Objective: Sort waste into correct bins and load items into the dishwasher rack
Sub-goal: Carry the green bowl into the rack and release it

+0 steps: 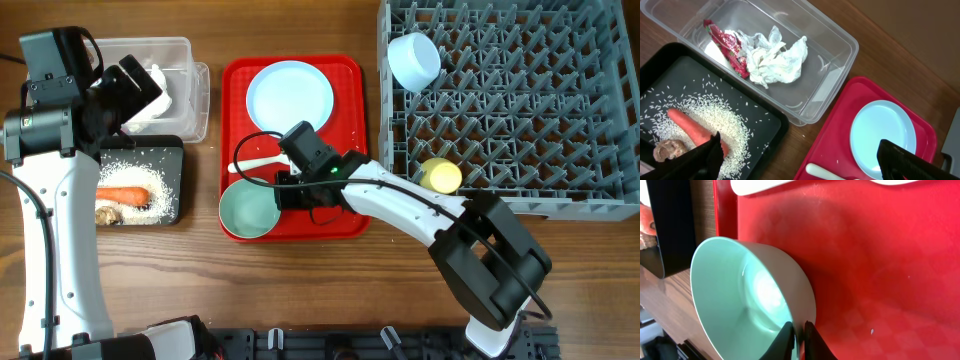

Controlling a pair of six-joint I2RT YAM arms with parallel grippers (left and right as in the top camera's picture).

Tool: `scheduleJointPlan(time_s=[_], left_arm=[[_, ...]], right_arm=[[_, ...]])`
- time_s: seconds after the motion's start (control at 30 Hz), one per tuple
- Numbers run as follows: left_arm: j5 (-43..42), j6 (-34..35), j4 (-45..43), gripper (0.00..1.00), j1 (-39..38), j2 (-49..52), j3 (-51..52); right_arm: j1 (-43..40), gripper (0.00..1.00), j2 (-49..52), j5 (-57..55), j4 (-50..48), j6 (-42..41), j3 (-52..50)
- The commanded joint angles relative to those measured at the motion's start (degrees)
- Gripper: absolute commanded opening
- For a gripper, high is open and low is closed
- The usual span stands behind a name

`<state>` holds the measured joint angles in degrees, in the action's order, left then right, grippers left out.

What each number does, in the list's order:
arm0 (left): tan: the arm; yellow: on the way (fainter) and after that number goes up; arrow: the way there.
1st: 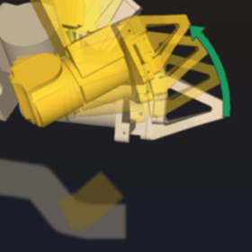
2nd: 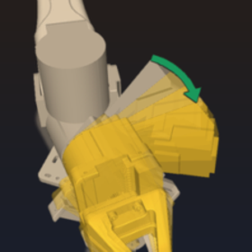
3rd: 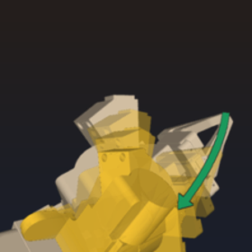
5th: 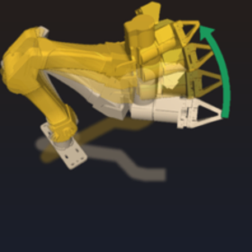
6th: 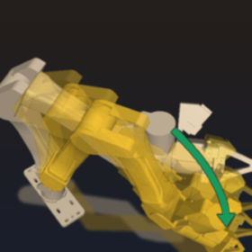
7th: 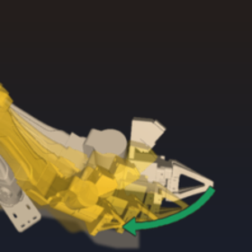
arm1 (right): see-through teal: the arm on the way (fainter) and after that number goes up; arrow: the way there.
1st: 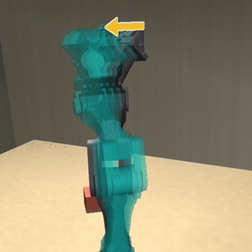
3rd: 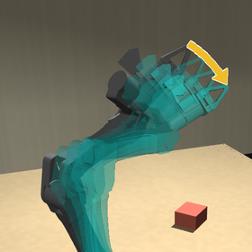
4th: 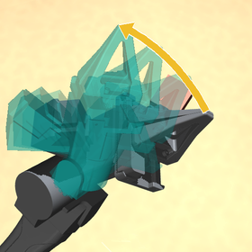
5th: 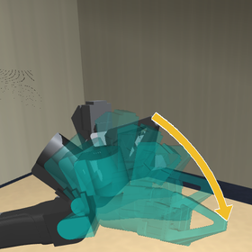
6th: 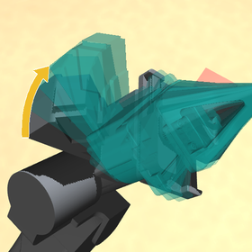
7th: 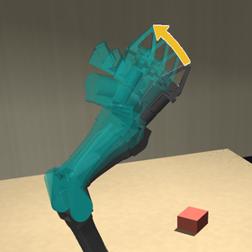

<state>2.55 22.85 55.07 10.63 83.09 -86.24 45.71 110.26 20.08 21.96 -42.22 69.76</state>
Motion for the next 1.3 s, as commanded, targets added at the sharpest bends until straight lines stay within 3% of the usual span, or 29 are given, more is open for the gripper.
scheduleJointPlan(time_s=[0.0,0.2,0.33,0.43,0.5,0.57,0.67,0.73,0.87,1.27], left_arm=[[0.5,0.3,-0.1,1.00,0.2,0.2,-0.8],[0.5,0.3,-0.2,1.00,0.2,0.2,-0.8],[0.5,0.3,-0.2,1.00,0.2,0.2,-0.8],[0.5,0.3,-0.2,1.00,0.2,0.2,-0.8],[0.5,0.3,-0.2,1.00,0.2,0.2,-0.8],[0.5,0.3,-0.2,1.00,0.2,0.2,-0.8],[0.5,0.3,-0.2,1.00,0.2,0.2,-0.8],[0.5,0.3,-0.2,1.00,0.2,0.2,-0.8],[0.5,0.3,-0.2,1.00,0.2,0.2,-0.8],[0.5,0.3,-0.2,1.00,0.2,0.2,-0.8]], right_arm=[[1.8,0.08,2.9,-0.1,-0.6,-1.4,0.3],[0.6,0.04,2.8,0.9,2.5,0.9,3.2],[-8.6,0.04,-7.2,-6.7,16.1,9.3,10.5],[-15.1,0.04,-16.0,-25.3,21.7,10.7,13.5],[-18.3,0.04,-22.6,-54.4,23.1,13.9,13.8],[-18.8,0.04,-24.3,-80.8,20.0,24.9,13.8],[-18.8,0.04,-20.9,-88.6,15.1,45.9,13.7],[-18.8,0.04,-17.0,-95.7,14.6,53.2,13.7],[-18.7,0.04,-8.6,-97.3,16.9,61.7,13.7],[-15.0,0.04,-5.6,-85.7,20.3,61.3,10.8]])
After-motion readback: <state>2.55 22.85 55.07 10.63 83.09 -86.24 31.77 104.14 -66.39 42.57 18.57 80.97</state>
